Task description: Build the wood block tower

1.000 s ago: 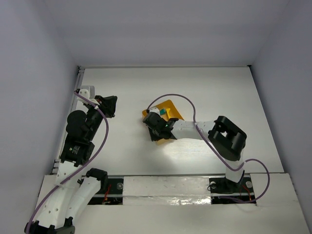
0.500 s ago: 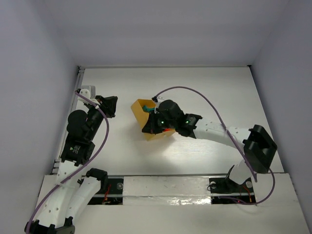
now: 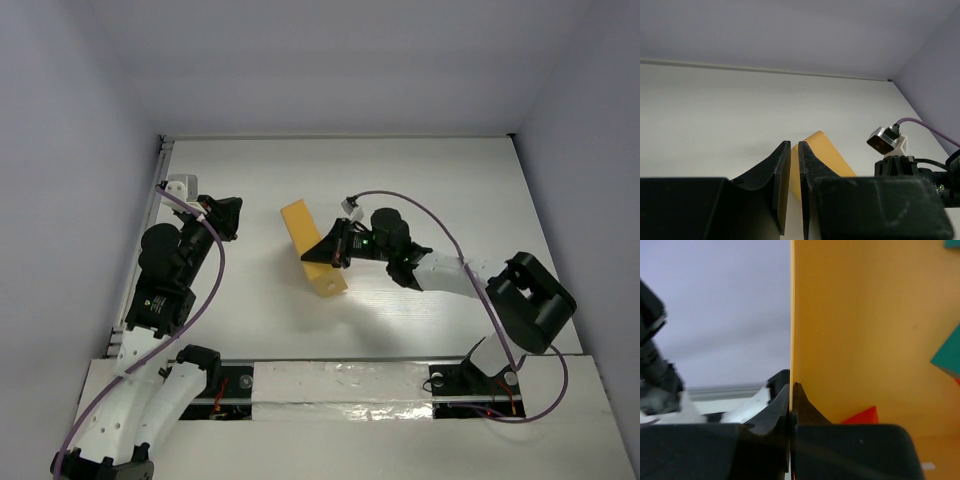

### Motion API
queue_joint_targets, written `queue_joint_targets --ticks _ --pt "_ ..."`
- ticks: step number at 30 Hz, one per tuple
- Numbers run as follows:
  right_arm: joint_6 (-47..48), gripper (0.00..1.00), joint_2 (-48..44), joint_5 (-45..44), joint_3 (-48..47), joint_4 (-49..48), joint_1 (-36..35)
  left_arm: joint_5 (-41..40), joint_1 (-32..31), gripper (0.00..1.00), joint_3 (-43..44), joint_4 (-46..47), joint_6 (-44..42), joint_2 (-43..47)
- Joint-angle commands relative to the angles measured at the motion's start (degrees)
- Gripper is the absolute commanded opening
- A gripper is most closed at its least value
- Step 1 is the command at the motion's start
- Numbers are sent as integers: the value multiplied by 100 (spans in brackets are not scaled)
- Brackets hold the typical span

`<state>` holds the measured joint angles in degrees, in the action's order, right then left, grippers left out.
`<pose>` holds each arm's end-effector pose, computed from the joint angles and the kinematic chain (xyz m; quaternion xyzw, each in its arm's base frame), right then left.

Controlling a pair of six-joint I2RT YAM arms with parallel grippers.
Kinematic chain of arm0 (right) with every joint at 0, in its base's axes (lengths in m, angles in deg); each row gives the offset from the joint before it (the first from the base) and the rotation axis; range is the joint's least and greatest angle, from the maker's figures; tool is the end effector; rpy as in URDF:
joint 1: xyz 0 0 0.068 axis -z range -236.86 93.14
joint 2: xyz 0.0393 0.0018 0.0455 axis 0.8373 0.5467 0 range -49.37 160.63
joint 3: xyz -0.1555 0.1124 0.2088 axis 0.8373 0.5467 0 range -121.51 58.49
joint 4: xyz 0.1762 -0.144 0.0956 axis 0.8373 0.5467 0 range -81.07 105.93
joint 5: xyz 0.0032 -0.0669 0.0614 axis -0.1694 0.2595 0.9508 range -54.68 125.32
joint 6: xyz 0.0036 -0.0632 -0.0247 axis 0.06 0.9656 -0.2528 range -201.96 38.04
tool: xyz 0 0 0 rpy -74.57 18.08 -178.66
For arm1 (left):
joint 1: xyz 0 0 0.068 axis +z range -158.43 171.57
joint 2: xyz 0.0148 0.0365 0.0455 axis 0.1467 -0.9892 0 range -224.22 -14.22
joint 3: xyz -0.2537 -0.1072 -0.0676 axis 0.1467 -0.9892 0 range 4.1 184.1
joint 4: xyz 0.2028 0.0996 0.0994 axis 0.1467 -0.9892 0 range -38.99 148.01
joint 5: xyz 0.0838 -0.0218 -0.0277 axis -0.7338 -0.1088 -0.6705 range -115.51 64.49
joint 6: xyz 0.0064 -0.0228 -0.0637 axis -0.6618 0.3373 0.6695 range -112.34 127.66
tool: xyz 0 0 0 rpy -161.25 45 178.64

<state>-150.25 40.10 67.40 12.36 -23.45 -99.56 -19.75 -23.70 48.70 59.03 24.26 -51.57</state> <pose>0.2327 0.2542 0.2520 -0.0073 0.7619 0.6247 0.1708 0.1415 -0.0443 0.3874 0.0304 0.6539 -0.2390 0.7172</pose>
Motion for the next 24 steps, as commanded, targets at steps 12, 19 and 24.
queue_joint_targets --ticks 12,19,24 --pt "-3899 0 1678 809 552 -6322 279 22 33 9 -13 250 -8 16" --pt "-4351 0 2048 669 456 -7124 341 4 33 9 -21 250 -8 -19" --pt "-4788 0 2022 660 298 -7142 464 4 33 9 -30 250 10 -62"
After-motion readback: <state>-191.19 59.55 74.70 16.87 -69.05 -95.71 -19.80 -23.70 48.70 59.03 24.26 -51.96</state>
